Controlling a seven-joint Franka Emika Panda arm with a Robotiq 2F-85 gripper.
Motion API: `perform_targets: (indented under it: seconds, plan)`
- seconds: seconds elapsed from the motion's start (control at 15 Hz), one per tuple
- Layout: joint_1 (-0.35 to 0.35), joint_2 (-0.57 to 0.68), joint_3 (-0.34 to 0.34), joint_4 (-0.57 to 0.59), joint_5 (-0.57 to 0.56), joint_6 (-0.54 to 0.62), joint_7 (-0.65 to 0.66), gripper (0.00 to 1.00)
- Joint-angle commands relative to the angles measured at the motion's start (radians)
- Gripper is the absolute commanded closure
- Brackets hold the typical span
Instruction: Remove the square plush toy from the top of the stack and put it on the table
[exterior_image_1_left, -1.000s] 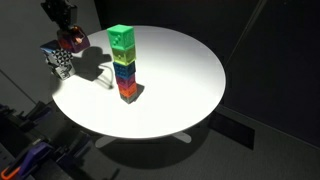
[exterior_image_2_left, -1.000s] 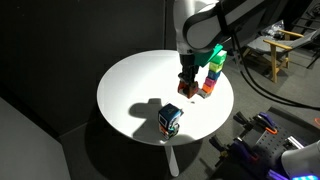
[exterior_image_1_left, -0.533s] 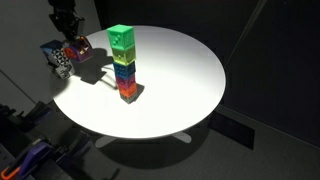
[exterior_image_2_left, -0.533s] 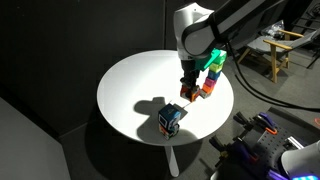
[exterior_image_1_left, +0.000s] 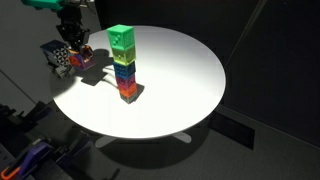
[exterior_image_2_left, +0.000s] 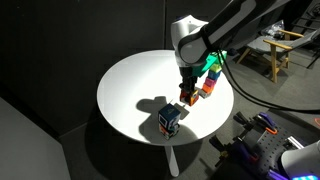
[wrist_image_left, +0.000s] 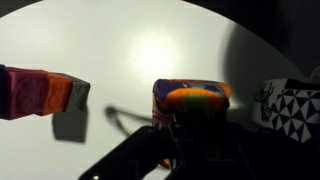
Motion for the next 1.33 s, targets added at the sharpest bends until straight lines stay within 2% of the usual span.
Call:
perform_targets:
  seconds: [0.0,0.47,0.53,1.0,1.07,1.27]
  plan:
    - [-0.005,0.047,-0.011,0.041,-0.019,0.032,-0.023,0.92]
    - [-0.003,0.089,-0.026,0.066,-0.011,0.077,-0.022,0.92]
    - [0.000,0.078,-0.023,0.044,0.001,0.075,-0.004,0.71]
    - [0.000,0.083,-0.023,0.049,0.001,0.076,-0.004,0.71]
    - [0.000,0.083,-0.023,0.049,0.001,0.076,-0.004,0.92]
    - [0.001,0.099,-0.025,0.047,-0.010,0.107,-0.013,0.92]
